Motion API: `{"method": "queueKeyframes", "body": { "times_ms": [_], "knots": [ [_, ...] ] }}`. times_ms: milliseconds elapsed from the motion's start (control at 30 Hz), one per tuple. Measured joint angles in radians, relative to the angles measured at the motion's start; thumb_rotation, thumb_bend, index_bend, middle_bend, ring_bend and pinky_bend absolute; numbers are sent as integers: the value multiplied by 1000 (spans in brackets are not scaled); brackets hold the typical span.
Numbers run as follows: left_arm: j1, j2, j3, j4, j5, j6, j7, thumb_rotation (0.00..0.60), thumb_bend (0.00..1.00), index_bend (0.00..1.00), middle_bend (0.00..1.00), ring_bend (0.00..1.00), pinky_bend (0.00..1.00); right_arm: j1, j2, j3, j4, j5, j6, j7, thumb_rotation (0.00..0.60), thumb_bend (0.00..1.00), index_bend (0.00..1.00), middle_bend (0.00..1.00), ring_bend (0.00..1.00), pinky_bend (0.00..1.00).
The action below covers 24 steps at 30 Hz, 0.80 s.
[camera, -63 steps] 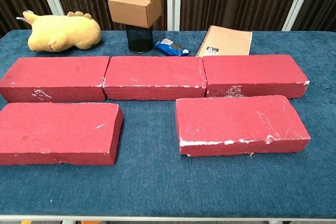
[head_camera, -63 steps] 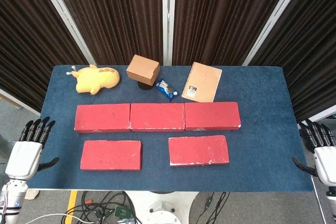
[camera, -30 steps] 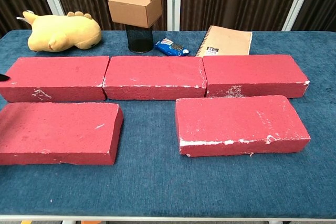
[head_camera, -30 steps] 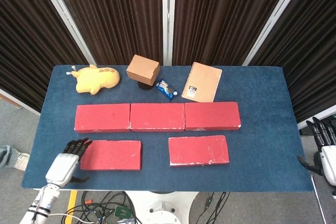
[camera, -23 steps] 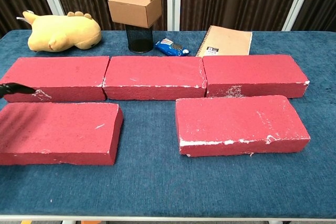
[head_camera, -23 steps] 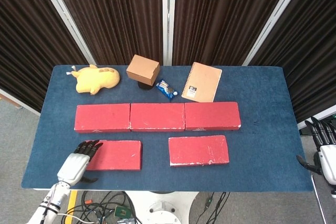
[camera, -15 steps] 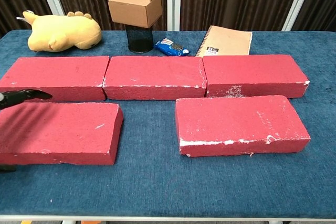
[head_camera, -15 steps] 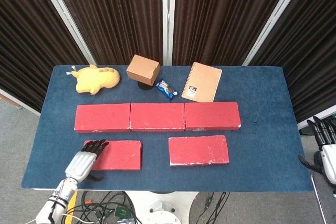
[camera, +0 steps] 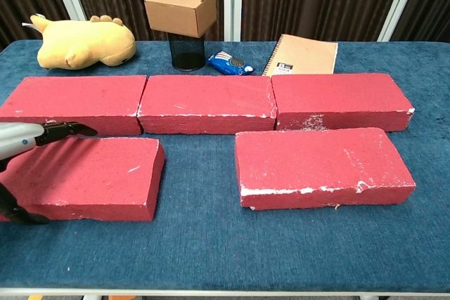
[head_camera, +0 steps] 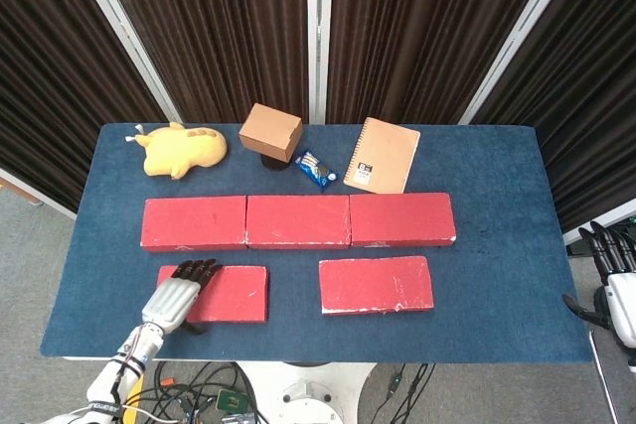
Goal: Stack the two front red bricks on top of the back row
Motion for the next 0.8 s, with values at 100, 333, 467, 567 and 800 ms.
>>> {"method": "queueKeyframes", "body": {
  "times_ms": [100,333,467,567,800],
  "knots": [
    [-15,4,0,5,-27,-19,3,600,0,0,0,0,0,2,0,-3,3,-2,-6,2,600,114,0,0,0,0],
    [-34,11,-4,8,-50,-24,-15,600,0,0,0,0,0,6,1,-8,2,1,-26,-3,600,132,0,0,0,0],
    [-46,18,-4,10,-59,-34,-37,600,0,0,0,0,0,9,6,-11,-8,3,-35,-12,600,132,0,0,0,0],
    [-57,20,-4,12,-73,-46,-46,600,0,0,0,0,0,9,7,-11,-12,3,-35,-14,600,133,0,0,0,0],
    [-74,18,0,30,-89,-65,-74,600,0,0,0,0,0,11,6,-11,-10,13,-47,-15,600,134,0,0,0,0]
  ]
}}
